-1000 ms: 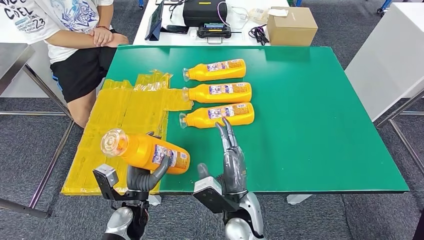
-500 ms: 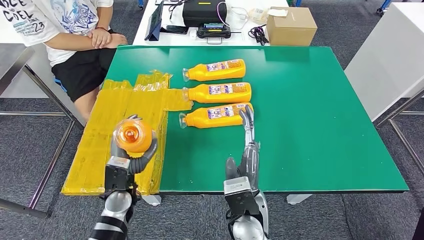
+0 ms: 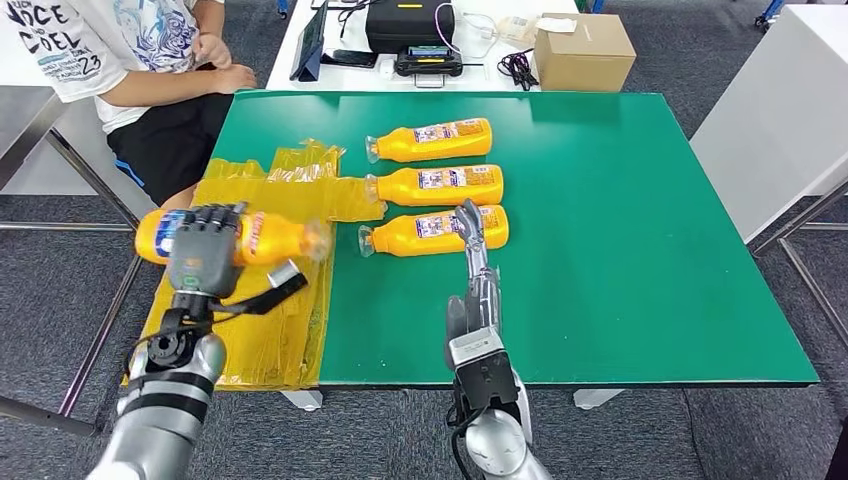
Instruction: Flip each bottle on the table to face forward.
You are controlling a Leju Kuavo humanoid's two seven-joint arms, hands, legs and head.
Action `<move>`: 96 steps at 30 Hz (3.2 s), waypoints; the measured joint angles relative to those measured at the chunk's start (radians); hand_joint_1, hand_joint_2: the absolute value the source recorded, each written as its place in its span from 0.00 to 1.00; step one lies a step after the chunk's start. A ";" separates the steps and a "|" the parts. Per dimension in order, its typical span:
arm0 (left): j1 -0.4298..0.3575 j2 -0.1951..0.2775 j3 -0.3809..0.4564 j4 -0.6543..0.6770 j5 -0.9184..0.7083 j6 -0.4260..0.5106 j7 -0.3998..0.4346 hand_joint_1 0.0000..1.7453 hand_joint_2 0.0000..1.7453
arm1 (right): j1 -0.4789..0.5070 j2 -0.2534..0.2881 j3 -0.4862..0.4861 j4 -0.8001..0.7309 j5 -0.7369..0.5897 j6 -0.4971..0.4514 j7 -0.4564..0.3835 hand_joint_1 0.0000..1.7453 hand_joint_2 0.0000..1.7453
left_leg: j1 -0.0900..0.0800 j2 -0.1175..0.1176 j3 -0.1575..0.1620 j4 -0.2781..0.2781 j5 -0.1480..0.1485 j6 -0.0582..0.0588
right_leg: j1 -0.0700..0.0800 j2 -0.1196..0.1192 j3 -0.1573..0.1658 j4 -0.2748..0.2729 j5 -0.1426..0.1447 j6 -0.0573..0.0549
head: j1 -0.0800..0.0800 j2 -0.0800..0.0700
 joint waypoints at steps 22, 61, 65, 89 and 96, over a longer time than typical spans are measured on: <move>-0.146 0.100 -0.152 0.391 -0.017 0.005 0.109 1.00 1.00 | -0.004 0.000 0.008 0.012 -0.017 0.017 0.015 0.00 0.00 | 0.000 0.001 0.000 0.000 0.000 0.000 | 0.000 0.000 0.000 0.000 0.000 0.000 | 0.000 0.000; -0.202 0.097 -0.011 0.554 0.232 -0.237 0.022 0.08 1.00 | -0.004 0.011 0.008 0.046 -0.014 0.086 0.052 0.00 0.00 | 0.000 0.001 0.004 0.000 0.000 0.000 | 0.000 0.000 0.004 0.000 0.000 0.000 | 0.000 0.000; -0.210 0.094 -0.002 0.559 0.249 -0.264 0.011 0.00 1.00 | -0.004 0.011 0.008 0.049 -0.013 0.090 0.052 0.00 0.00 | 0.000 0.001 0.005 0.000 0.000 0.000 | 0.000 0.000 0.005 0.000 0.000 0.000 | 0.000 0.000; -0.264 0.082 0.094 0.572 0.426 -0.562 -0.067 0.00 1.00 | -0.013 0.014 0.001 0.076 -0.005 0.109 0.058 0.00 1.00 | 0.000 -0.003 0.017 -0.001 0.001 -0.001 | 0.000 0.000 0.018 0.000 -0.001 -0.001 | 0.000 0.000; -0.291 0.081 0.146 0.572 0.535 -0.712 -0.077 0.00 1.00 | -0.016 0.023 -0.014 0.102 -0.011 0.112 0.059 0.00 1.00 | 0.000 -0.005 0.017 -0.001 0.002 -0.001 | -0.001 -0.002 0.019 0.000 -0.001 -0.001 | 0.000 0.000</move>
